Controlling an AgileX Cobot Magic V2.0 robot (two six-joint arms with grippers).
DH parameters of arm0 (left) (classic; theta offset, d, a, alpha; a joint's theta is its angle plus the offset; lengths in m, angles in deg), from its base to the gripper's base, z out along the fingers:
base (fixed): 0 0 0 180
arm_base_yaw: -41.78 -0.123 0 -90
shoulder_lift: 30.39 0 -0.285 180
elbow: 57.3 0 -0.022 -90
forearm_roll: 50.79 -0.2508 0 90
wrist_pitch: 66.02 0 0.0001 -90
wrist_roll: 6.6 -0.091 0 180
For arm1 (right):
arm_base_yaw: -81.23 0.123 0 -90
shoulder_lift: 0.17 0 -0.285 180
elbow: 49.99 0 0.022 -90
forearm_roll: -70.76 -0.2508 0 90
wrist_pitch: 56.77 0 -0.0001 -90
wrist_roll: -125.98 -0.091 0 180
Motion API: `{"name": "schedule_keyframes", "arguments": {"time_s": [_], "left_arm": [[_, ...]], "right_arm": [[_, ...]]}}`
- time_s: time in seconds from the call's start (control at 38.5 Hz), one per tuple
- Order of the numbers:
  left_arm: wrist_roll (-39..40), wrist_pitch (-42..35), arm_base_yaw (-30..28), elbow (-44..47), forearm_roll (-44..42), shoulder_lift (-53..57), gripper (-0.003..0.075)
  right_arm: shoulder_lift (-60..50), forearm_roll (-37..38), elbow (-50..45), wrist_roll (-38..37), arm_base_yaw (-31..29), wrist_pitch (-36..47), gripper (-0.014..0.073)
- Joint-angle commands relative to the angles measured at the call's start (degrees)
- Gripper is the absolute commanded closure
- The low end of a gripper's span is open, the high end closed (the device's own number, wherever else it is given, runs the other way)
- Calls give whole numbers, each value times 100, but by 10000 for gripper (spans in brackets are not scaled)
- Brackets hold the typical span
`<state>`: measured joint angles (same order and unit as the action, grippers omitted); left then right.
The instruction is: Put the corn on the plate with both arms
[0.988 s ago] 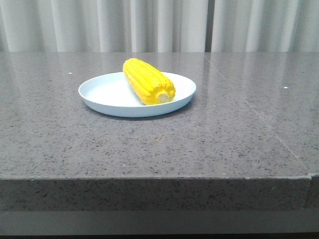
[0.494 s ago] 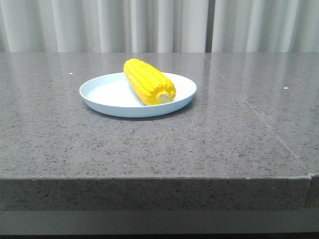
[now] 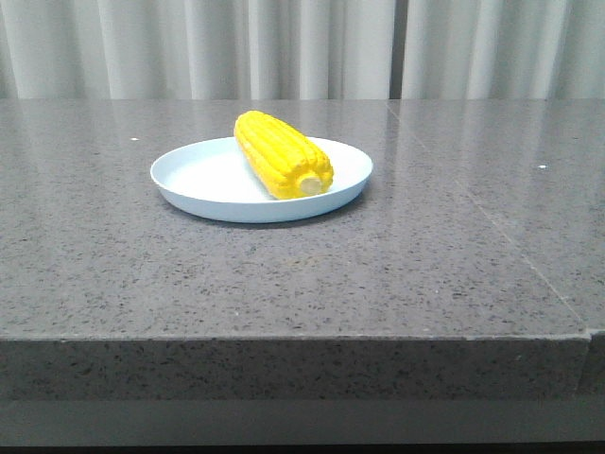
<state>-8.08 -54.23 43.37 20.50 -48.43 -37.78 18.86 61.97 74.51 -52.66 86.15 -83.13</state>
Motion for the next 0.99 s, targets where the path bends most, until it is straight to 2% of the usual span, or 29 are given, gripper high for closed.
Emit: {"name": "schedule_keyframes", "arguments": {"time_s": [0.0, 0.1, 0.96], "left_arm": [[-8, -830, -17, 132, 67, 95, 741], [-8, -604, -17, 122, 67, 95, 741], [-8, -602, -17, 122, 67, 95, 741]], "right_arm": [[60, 24, 145, 36, -31, 454, 662], [60, 24, 145, 36, -31, 454, 662], [60, 24, 145, 36, -31, 447, 662]]}}
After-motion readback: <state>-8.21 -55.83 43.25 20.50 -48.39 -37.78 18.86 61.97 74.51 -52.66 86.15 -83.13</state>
